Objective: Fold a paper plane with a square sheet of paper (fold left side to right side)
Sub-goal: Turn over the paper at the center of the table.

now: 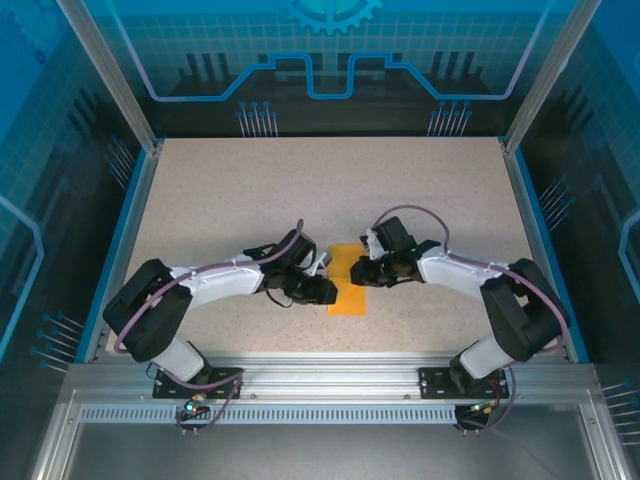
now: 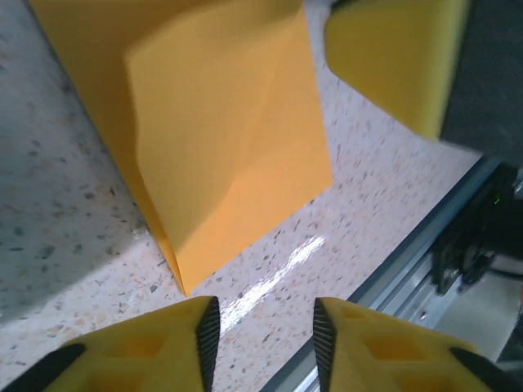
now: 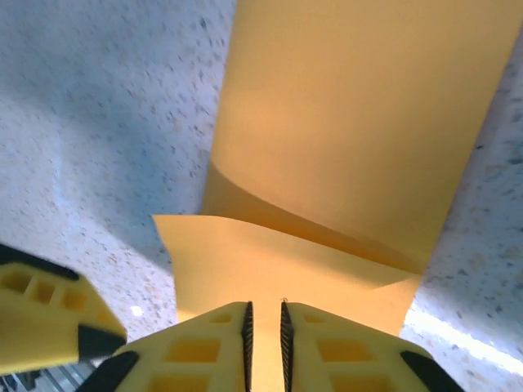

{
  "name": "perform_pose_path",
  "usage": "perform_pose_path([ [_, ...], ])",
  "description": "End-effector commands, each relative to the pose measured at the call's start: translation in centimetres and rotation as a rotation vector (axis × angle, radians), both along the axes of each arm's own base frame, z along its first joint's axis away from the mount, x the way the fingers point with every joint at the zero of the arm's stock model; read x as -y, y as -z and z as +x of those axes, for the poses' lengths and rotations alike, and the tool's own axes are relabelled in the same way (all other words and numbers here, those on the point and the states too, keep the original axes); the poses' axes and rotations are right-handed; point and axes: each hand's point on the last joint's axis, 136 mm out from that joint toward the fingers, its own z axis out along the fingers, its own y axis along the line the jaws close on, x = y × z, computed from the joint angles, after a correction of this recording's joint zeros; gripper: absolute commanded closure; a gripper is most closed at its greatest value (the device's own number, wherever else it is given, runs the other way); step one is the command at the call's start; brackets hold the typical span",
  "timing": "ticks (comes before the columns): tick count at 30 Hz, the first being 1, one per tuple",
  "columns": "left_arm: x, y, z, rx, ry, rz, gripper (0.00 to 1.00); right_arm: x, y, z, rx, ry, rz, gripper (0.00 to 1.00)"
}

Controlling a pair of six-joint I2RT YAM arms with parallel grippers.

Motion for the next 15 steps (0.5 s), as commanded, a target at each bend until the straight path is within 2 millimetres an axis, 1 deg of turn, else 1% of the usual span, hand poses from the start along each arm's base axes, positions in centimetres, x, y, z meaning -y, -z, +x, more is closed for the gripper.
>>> perform_pose_path([
  [1,-0.7,-0.3,1.7,0.023,-0.034,0.028,0.52,2.1,-0.8,0.3,0.037,0.044,-0.066,0.75],
  [3,-0.6,0.2,2.2,0.020,-0.028,0.039,0.49,3.0,-1.0,0.2,0.055,0.069,-0.076,0.71],
  [5,-0.2,0.7,2.9,0.016,-0.019,0.047,0.49,3.7,-1.4,-0.1,0.079,0.094,-0.075,0.66],
  [6,0.0,0.9,3.1,0.016,-0.014,0.049,0.48,4.0,-1.7,-0.1,0.091,0.104,-0.070,0.63],
  [8,0.2,1.6,3.5,0.012,-0.012,0.066,0.48,4.4,-2.2,-0.4,0.112,0.118,-0.054,0.56],
  [10,0.3,2.1,3.9,0.012,-0.012,0.080,0.48,4.6,-2.8,-0.8,0.126,0.121,-0.033,0.52],
  [15,0.8,2.7,4.4,0.014,-0.010,0.070,0.52,4.7,-2.9,-2.1,0.117,0.101,0.008,0.50],
])
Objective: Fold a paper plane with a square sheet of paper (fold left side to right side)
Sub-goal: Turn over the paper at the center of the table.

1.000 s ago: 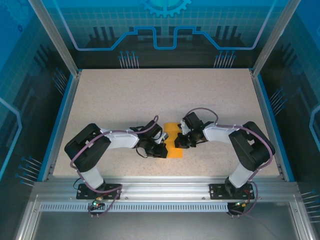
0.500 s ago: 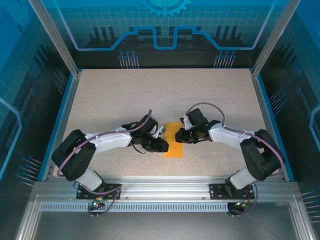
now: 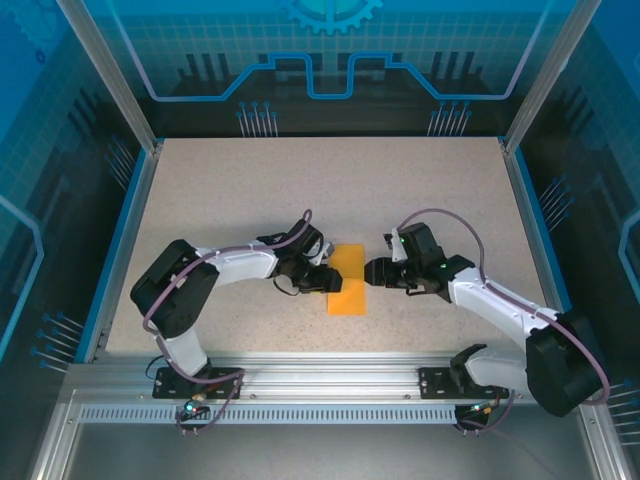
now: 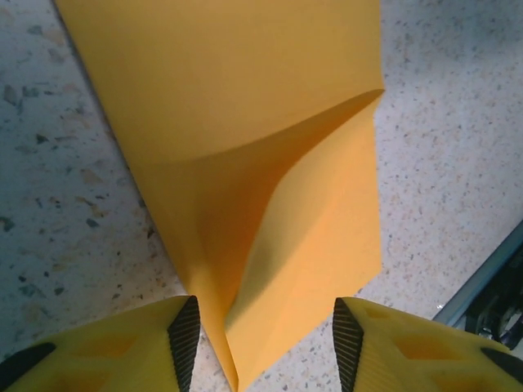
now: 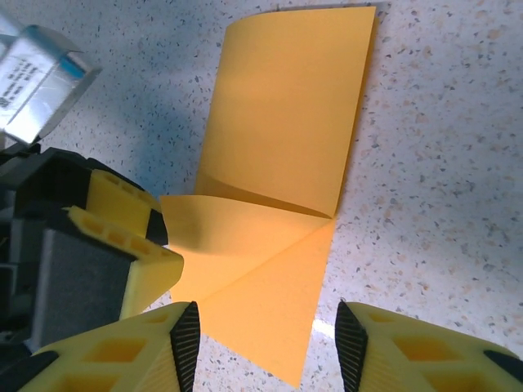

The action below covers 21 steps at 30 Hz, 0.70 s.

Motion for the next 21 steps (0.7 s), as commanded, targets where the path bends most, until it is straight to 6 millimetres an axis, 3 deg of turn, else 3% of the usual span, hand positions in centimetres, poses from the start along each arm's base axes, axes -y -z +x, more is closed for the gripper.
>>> perform_pose_path([
  [1,0.4,-0.2,1.1,0.041,0.019,0.003,0.53,0.3,0.5,-1.3,-0.035,-0.013,0.017,0.50],
  [6,0.2,0.3,1.7,0.062,0.018,0.031,0.71,-0.1,0.9,-2.0,-0.060,-0.033,0.053,0.47],
  [11,-0.8,-0.4,2.0,0.127,0.009,0.066,0.89,-1.5,1.4,-1.9,-0.096,-0.051,0.120,0.46],
  [21,-1.4,-1.4,1.6,0.159,0.002,0.058,0.90,-5.5,2.2,0.2,-0.134,-0.068,0.209,0.47],
])
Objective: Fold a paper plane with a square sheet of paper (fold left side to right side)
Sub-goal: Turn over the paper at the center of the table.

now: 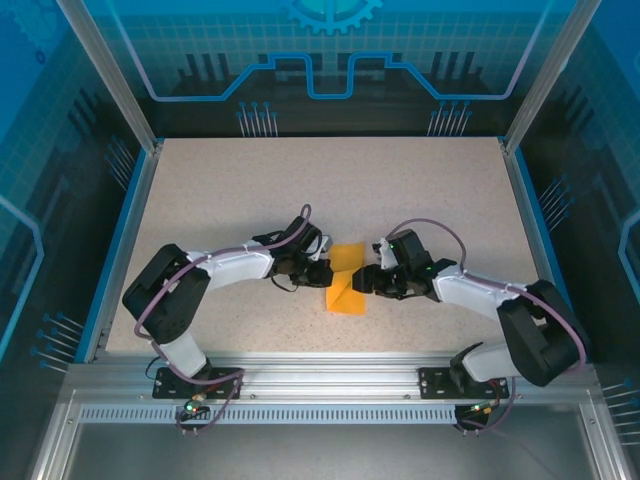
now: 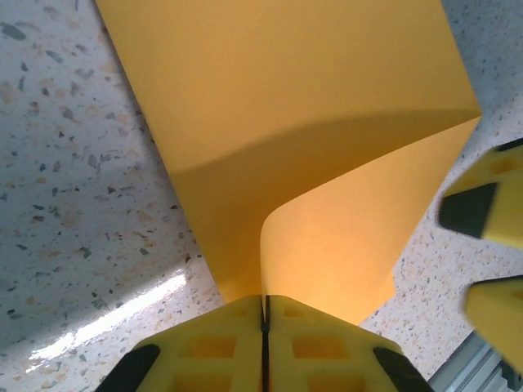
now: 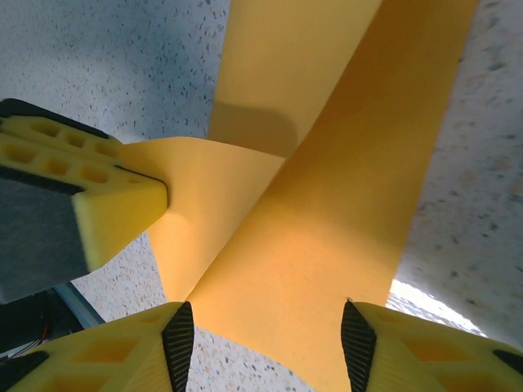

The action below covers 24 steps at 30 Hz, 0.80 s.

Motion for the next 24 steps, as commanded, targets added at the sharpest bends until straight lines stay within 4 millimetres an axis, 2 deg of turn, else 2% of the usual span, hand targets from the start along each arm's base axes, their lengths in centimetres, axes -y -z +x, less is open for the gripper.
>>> perform_pose_path([
  [1,-0.5,0.0,-0.1,0.020,0.013,0.013,0.90,-2.2,-1.3,1.5,0.024,-0.011,0.076,0.47],
  [7,-0.3,0.1,-0.1,0.015,0.015,0.009,0.88,-4.0,-0.3,2.0,-0.014,-0.023,0.102,0.49],
  [10,-0.3,0.1,-0.1,0.014,0.012,0.007,0.84,-4.5,0.2,2.3,-0.030,-0.021,0.109,0.58],
  [13,-0.3,-0.4,0.0,0.023,0.002,0.000,0.71,-4.9,0.3,2.4,-0.030,-0.019,0.124,0.71],
  [17,-0.7,-2.0,0.4,0.063,-0.027,-0.019,0.54,-5.0,-0.6,2.8,0.011,-0.032,0.137,0.91],
  [21,-1.8,-4.2,0.9,0.109,-0.090,-0.041,0.34,-4.3,-2.1,3.5,0.082,-0.052,0.125,0.96],
  [24,-2.8,-6.4,1.3,0.153,-0.136,-0.069,0.19,-3.5,-4.0,4.3,0.147,-0.060,0.158,0.97],
])
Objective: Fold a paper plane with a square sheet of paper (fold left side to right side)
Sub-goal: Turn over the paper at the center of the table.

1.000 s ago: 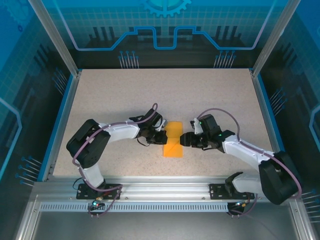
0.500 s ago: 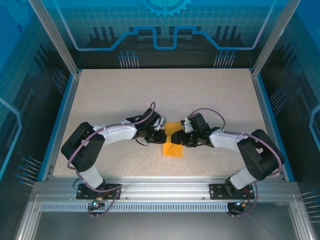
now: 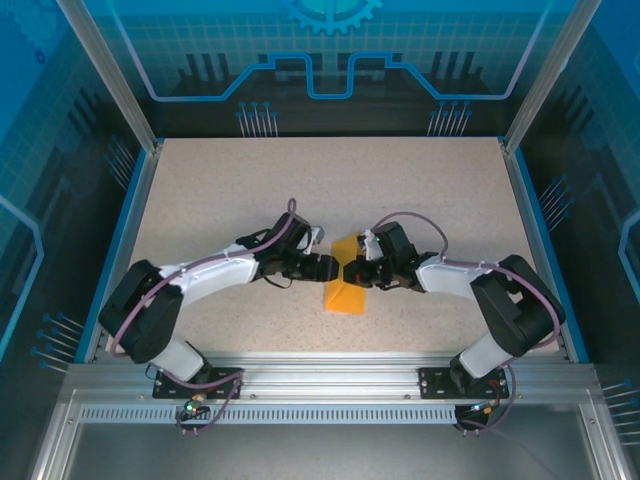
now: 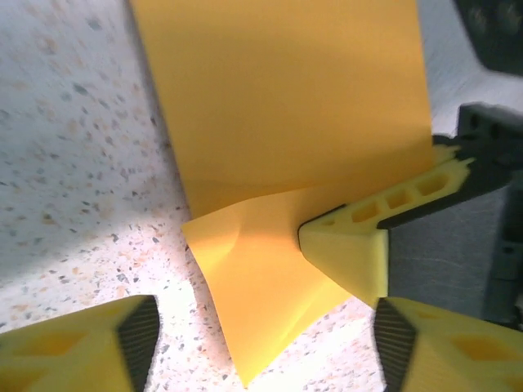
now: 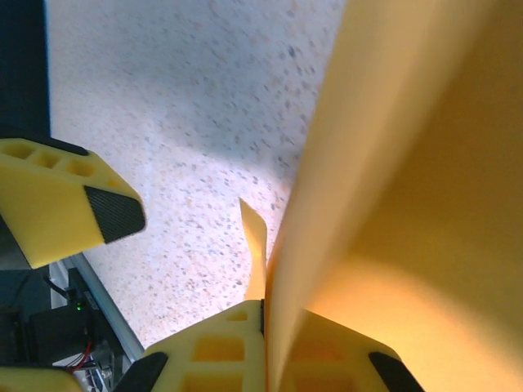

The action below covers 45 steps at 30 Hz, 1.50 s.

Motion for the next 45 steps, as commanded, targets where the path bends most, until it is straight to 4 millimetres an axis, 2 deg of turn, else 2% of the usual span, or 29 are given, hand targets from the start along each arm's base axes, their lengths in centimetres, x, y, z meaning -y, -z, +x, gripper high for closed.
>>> perform_pose_path([
  [1,-1.7,-2.6,0.6,0.057,-0.072,-0.027,0.14,0.4,-4.0,1.7,0.136,-0.028,0.060,0.97],
  [4,-2.4,-5.3,0.7,0.106,-0.104,-0.083,0.01,1.5,-7.3,2.5,0.235,-0.036,0.101,0.97],
  [8,-2.9,-9.8,0.7,0.194,-0.133,-0.222,0.01,2.9,-12.6,3.2,0.396,-0.047,0.180,0.97],
  [11,-2.7,-13.5,0.4,0.268,-0.123,-0.354,0.01,3.4,-16.9,2.9,0.508,-0.078,0.261,0.96],
  [16,-1.1,-18.9,-1.0,0.339,-0.006,-0.538,0.01,2.5,-23.2,1.0,0.638,-0.192,0.384,0.96],
  [19,-0.3,-21.0,-1.5,0.355,0.053,-0.606,0.01,1.7,-25.9,-0.3,0.674,-0.257,0.438,0.96],
  [21,0.1,-21.7,-1.6,0.357,0.076,-0.624,0.01,1.1,-26.7,-1.1,0.680,-0.291,0.459,0.96],
  [22,0.2,-21.9,-1.5,0.356,0.082,-0.628,0.01,0.8,-28.0,-1.5,0.706,-0.312,0.475,0.96],
  [25,0.7,-22.8,-1.8,0.354,0.117,-0.665,0.02,-0.1,-29.2,-2.5,0.721,-0.349,0.499,0.95],
  [30,1.1,-24.0,-2.1,0.361,0.147,-0.711,0.09,-1.2,-29.1,-2.8,0.688,-0.361,0.516,0.95],
  [33,1.1,-24.6,-2.4,0.370,0.155,-0.725,0.19,-1.3,-28.7,-2.6,0.667,-0.342,0.518,0.95],
  [35,1.0,-24.9,-2.5,0.373,0.155,-0.730,0.28,-1.3,-28.9,-2.4,0.680,-0.332,0.527,0.94],
  [40,1.0,-25.1,-2.5,0.364,0.152,-0.721,0.49,-1.5,-27.9,-1.8,0.646,-0.305,0.528,0.94],
  [45,0.8,-25.2,-2.6,0.369,0.147,-0.719,0.63,-1.4,-27.7,-1.4,0.639,-0.278,0.516,0.92],
])
